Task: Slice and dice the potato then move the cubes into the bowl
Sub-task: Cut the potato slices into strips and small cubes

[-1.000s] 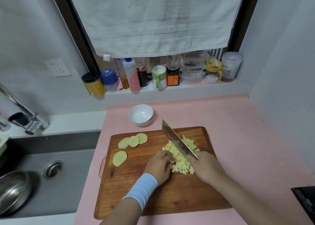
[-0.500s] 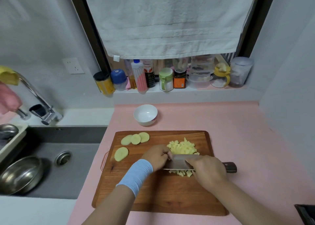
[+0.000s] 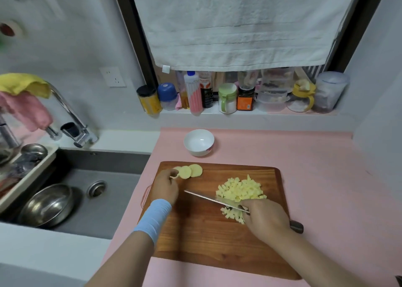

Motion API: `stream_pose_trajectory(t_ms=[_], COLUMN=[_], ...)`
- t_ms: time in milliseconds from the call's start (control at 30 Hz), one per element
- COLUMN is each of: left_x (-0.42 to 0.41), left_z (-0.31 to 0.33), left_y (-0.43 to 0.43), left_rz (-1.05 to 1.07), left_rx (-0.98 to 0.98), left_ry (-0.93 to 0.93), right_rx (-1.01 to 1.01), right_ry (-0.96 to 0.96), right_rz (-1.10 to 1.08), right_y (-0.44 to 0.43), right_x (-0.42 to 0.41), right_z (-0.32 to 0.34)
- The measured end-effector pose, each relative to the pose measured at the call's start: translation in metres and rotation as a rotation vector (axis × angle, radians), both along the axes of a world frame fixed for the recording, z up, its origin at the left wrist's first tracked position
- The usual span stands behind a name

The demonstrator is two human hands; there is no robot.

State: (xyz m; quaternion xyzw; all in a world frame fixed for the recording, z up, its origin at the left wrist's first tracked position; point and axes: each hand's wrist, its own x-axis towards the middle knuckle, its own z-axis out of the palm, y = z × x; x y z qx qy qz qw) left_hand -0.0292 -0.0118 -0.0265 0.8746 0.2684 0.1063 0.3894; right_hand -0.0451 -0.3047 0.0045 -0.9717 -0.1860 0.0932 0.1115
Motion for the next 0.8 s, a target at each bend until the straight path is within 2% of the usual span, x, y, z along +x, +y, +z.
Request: stream_pose_trajectory(t_ms=[100,267,400,533,633,700,800], left_x=[-0.007,-0.002,0.006,-0.001,-0.009,-0.013,-0.017], left_z=[-0.026,-0.043,-0.043,-0.054,-0.061,-0.064,-0.078], left_y=[0.042,0.066,0.066,0.047,0.029,0.033,0.050], left_rz=[-0.048,-0.286,-0.330,-0.371,-0.422,-0.464,-0.621], left_rx=[0.148,0.294,0.356,0.180,0.189,0.220,0.157], left_ry=[0.241,0.364,0.336,0.303,0.260,0.169,0.038], right_rx=[0.124,0.190,0.199,0.192,0.189,0.185,0.218], right_ry=[0.092,0.209,0.260,0.271,0.301,0.321,0.339], right_rz=[-0.083,-0.209,-0.279,-0.364,-0.396,-0.414,-0.463], right_y=[0.025,0.061,0.080,0.092,0.096,0.097,0.096], right_x=[0.002,-0.003,-0.005,-0.008,-0.014,-0.018,-0.025], right_z=[-0.002,-0.003,-0.006,-0.014,-0.016,-0.018,-0.020])
